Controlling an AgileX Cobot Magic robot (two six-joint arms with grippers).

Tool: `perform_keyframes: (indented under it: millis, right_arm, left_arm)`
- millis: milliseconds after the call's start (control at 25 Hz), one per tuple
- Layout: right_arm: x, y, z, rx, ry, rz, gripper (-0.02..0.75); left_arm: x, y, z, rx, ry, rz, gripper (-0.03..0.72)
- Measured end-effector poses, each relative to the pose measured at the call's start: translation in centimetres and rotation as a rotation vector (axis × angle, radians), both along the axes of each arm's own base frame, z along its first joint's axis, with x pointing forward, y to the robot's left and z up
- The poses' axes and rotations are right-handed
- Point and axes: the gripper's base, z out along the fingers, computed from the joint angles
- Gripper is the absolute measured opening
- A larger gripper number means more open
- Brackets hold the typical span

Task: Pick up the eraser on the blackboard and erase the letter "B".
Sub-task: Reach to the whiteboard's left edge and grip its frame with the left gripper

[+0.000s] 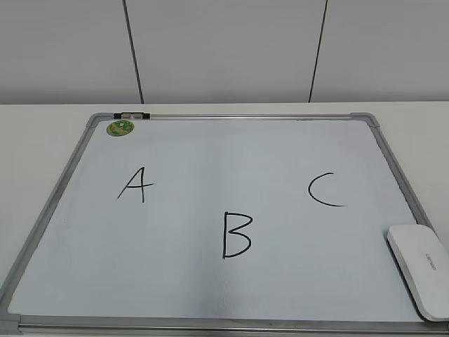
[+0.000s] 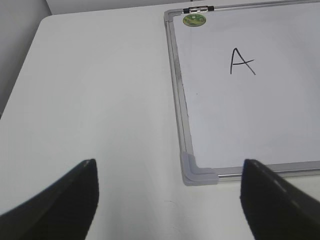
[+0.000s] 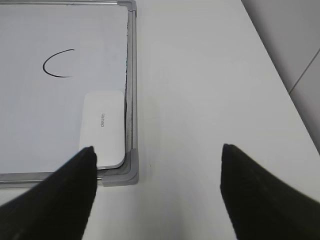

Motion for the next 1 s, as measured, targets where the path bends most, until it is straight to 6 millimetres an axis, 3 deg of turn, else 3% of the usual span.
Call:
perform_keyframes:
  millis: [1000]
  right_arm:
    - [0.0, 0.0, 0.0, 0.0, 0.0, 0.0, 0.591]
  left_arm:
    - [0.09, -0.04, -0.01, -0.003, 0.008, -0.002, 0.622]
